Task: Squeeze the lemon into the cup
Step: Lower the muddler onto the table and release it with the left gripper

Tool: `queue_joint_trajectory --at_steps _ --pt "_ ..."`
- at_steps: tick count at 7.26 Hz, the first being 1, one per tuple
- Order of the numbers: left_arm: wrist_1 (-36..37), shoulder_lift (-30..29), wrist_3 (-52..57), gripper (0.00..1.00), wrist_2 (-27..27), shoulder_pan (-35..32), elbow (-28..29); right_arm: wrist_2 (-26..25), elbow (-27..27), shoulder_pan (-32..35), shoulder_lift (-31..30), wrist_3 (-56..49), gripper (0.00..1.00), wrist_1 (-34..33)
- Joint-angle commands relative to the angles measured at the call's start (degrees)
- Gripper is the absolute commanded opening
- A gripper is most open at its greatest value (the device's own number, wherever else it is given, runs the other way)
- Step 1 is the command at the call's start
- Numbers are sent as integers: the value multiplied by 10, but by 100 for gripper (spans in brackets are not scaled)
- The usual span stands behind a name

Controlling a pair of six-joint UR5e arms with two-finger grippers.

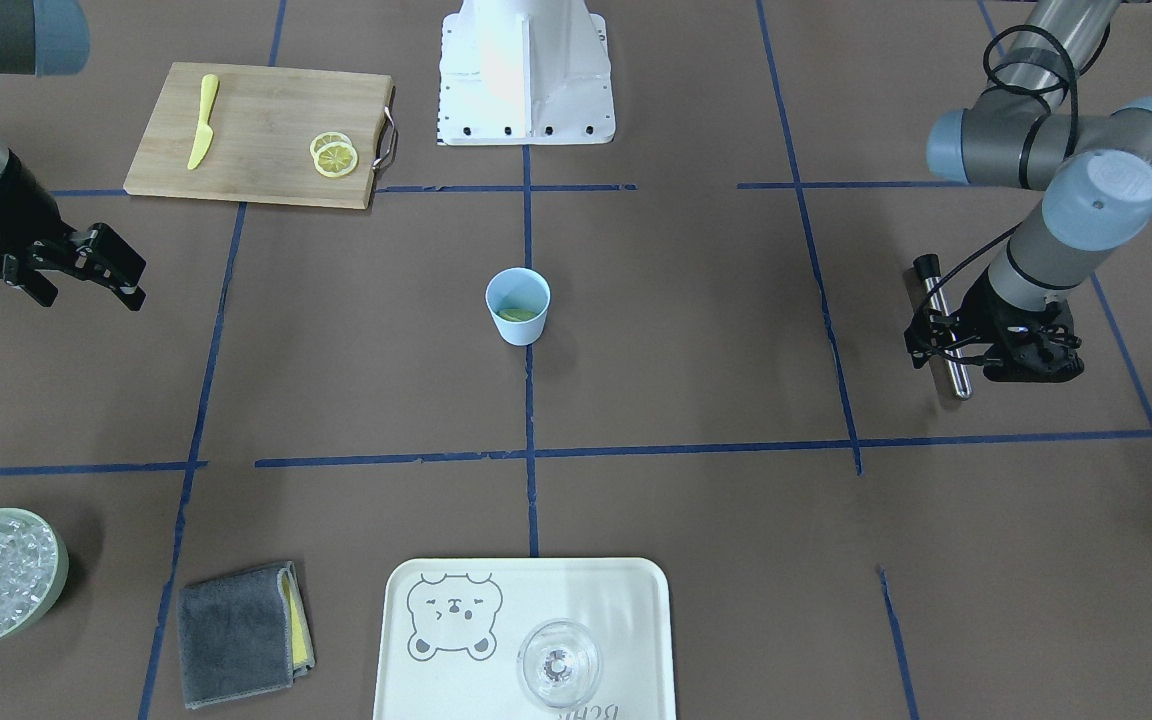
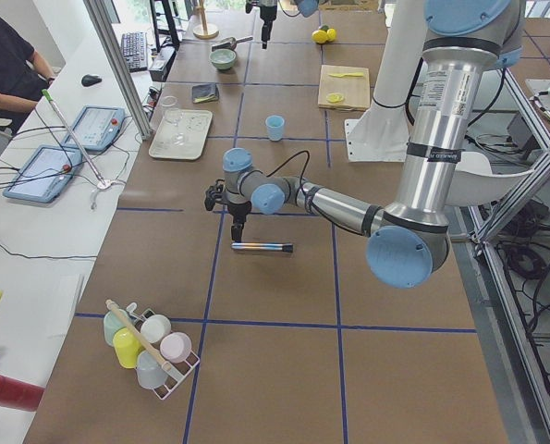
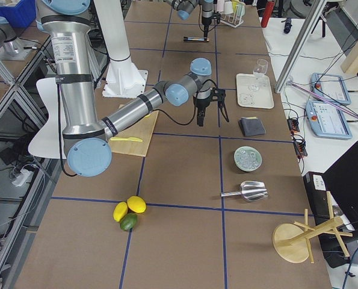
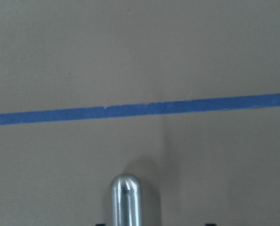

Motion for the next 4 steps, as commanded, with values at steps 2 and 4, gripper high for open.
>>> queue_joint_trajectory --at_steps 2,4 --pt "41 30 148 100 -31 -105 -50 34 -22 68 -14 -99 100 -5" --pt "40 88 320 100 -122 -209 -48 95 -89 164 -21 -250 100 -9"
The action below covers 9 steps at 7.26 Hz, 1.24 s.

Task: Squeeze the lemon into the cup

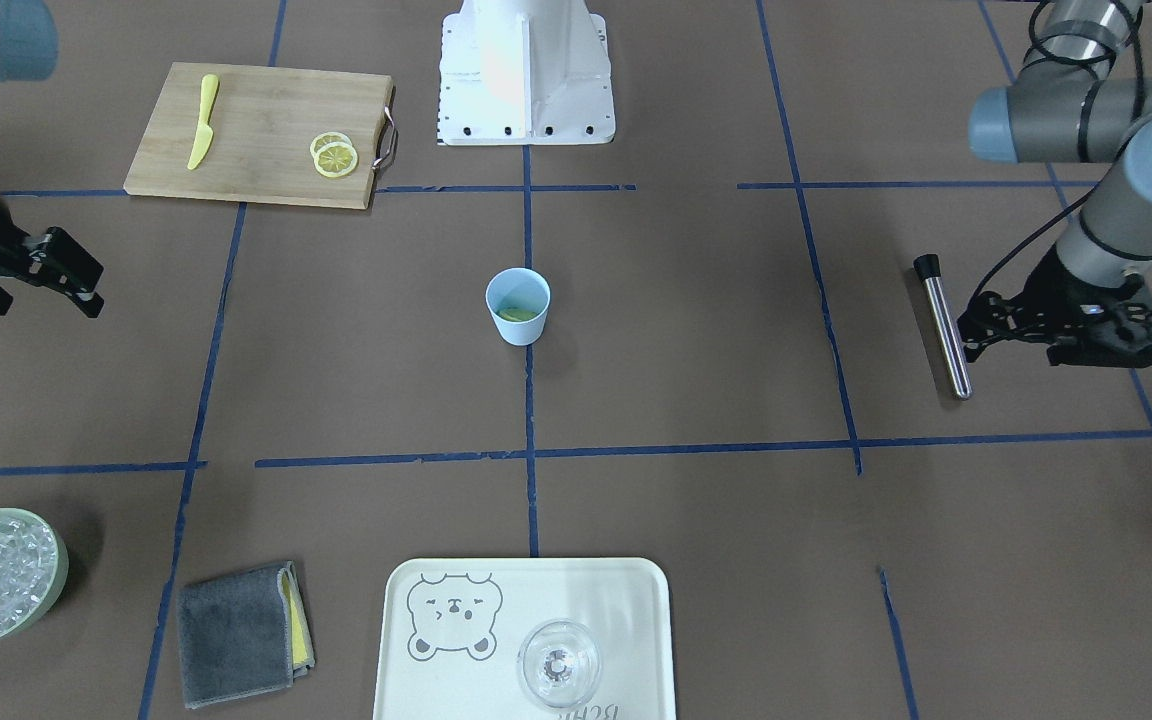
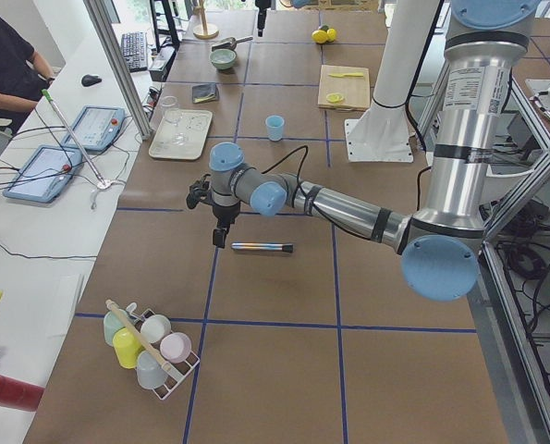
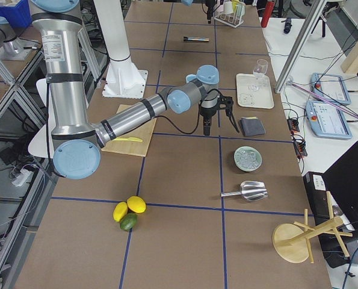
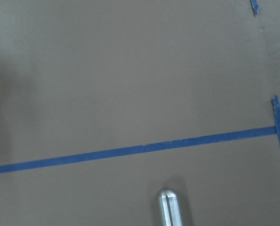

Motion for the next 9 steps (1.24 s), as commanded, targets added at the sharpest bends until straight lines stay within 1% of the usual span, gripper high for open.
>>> queue_joint_trajectory --at_steps 1,2,3,4,5,6,7,8,9 --pt "5 49 175 100 -49 -103 6 35 -75 87 -9 -165 100 -4" --pt "5 65 244 100 -50 -151 19 35 -101 115 -20 -239 100 -4" --pt "3 78 282 100 -60 -186 45 36 -117 136 -36 -292 100 -3" --pt "2 78 307 100 -114 -223 85 54 -141 166 -50 -349 100 -4" --pt "6 82 314 100 -130 -228 92 71 -169 189 -52 -404 100 -10" --pt "59 82 289 100 -138 -225 85 77 -176 202 -52 -436 100 -30" --pt "103 80 264 100 -139 -225 63 78 -173 203 -52 -438 100 -35" --pt "104 84 237 100 -132 -224 50 77 -172 204 -53 -438 100 -35" --pt "103 84 239 100 -109 -224 40 76 -177 204 -58 -438 100 -31"
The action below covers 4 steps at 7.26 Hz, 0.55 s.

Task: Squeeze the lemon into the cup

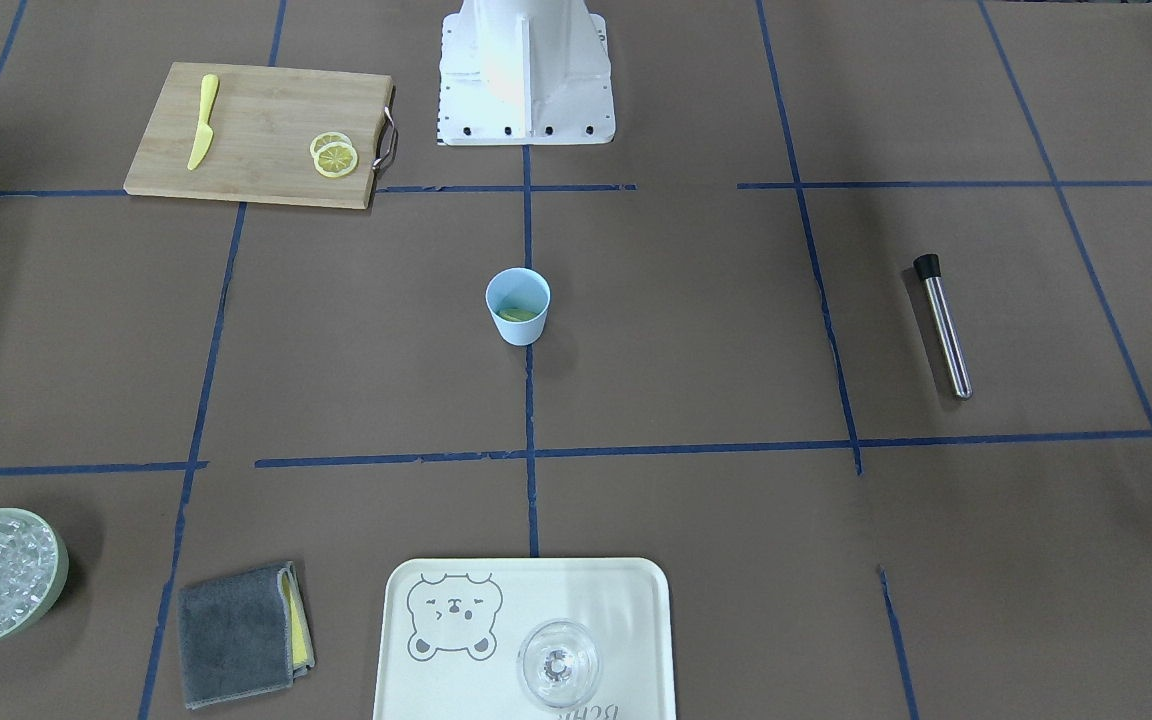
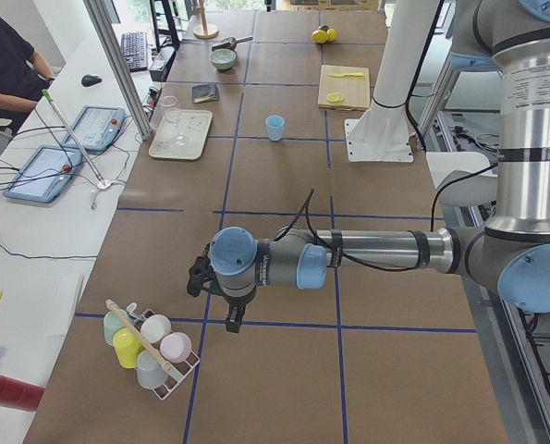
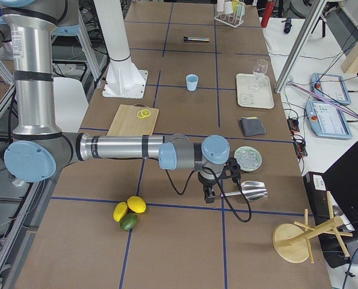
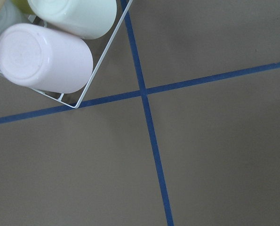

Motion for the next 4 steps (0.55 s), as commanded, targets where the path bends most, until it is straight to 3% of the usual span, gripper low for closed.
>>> queue_joint_trajectory --at_steps 1,3,4 --pt "7 2 -11 100 51 0 -31 -10 -3 1 0 -4 100 1" --pt "17 -6 -15 100 115 4 -54 -10 6 -13 1 -7 100 -3" --pt "15 -6 -17 100 99 4 -54 -10 6 -18 1 -7 100 -4"
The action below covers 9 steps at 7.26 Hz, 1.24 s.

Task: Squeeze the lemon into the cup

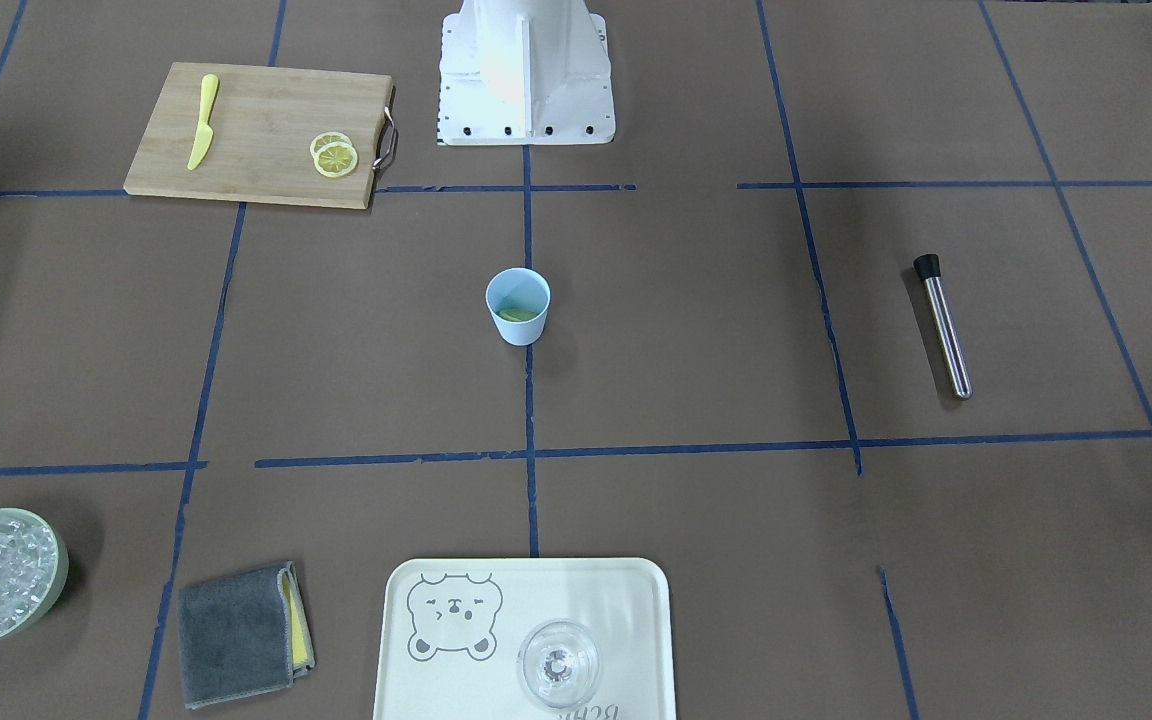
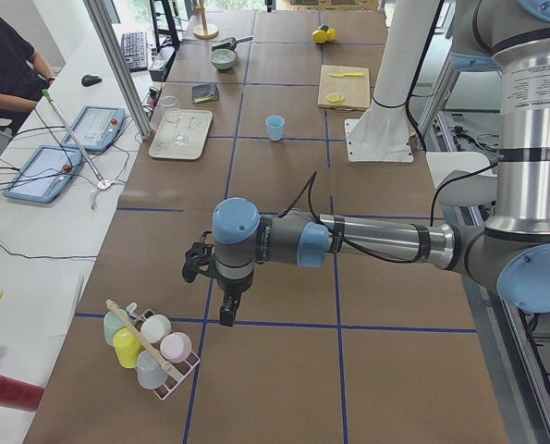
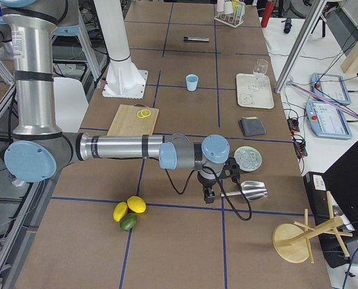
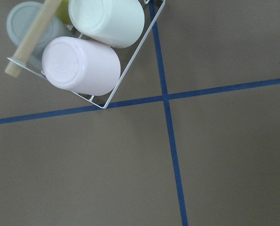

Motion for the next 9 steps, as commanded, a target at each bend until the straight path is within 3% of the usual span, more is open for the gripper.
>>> queue_joint_trajectory --at_steps 1,2,9 --pt "0 -1 3 100 -44 2 3 0 1 -11 0 -1 100 -1" --pt "-7 -1 4 100 -63 1 13 0 1 -13 0 -1 100 -1" --pt "-3 -7 -3 100 -60 3 26 -29 5 -16 20 -45 100 -39"
